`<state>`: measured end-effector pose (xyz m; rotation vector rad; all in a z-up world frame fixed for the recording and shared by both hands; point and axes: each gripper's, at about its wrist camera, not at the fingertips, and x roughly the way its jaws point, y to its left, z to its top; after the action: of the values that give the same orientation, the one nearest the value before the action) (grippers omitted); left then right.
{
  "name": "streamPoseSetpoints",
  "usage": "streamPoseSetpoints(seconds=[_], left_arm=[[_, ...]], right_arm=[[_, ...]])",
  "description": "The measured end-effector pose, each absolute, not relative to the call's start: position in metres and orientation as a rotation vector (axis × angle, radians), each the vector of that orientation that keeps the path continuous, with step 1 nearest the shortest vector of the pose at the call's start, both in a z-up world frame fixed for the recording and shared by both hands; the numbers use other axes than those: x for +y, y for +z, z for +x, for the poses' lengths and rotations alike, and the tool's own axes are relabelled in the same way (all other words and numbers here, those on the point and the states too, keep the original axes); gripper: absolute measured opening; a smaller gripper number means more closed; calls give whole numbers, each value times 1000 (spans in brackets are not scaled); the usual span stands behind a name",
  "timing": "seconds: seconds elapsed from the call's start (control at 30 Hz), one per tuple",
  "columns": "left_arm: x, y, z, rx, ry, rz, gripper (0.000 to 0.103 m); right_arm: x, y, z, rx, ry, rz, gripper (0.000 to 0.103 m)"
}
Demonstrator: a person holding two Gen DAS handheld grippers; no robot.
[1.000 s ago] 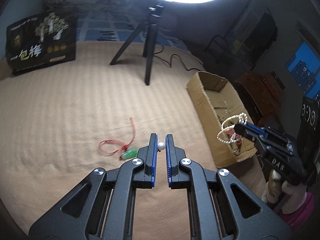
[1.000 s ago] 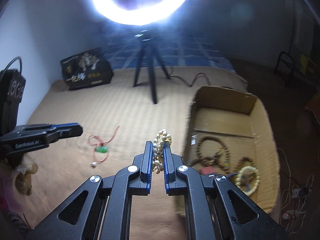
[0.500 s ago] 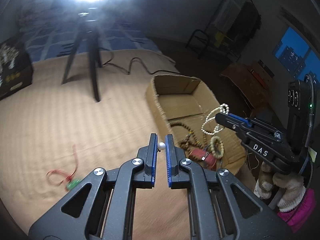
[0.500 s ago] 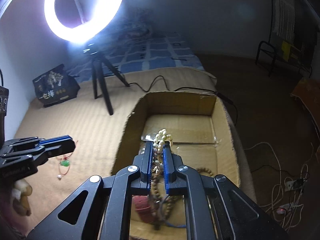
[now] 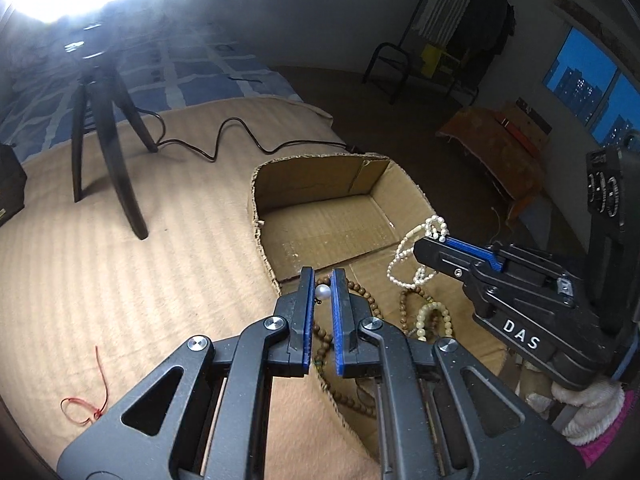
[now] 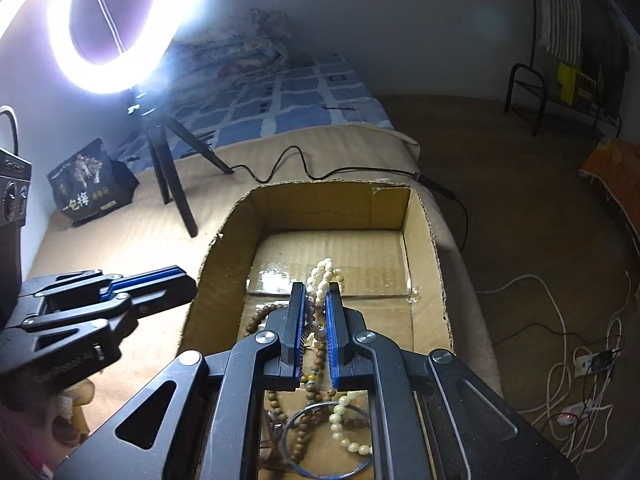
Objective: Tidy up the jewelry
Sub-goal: 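Open both tools to drop the earring and pearl strand into the box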
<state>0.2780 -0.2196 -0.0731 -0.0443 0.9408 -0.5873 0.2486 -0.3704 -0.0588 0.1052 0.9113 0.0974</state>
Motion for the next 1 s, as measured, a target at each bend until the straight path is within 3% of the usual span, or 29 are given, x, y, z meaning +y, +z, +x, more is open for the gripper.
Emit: streamPoseSetpoints(seconds=[0.6, 0.67, 0.73, 1.0], left_arm=[[-239, -81, 277, 945, -584, -19, 7], [-240, -81, 276, 945, -580, -13, 17], [-240, -81, 274, 940, -570, -5, 43], [-235, -83, 274, 944, -530, -5, 45]], right_arm=[[-384, -64, 253, 919, 31, 100, 8], [-385, -64, 253, 916, 18, 103, 22], [-386, -63, 252, 901, -1, 102, 53], [-391, -60, 252, 886, -50, 84, 64]])
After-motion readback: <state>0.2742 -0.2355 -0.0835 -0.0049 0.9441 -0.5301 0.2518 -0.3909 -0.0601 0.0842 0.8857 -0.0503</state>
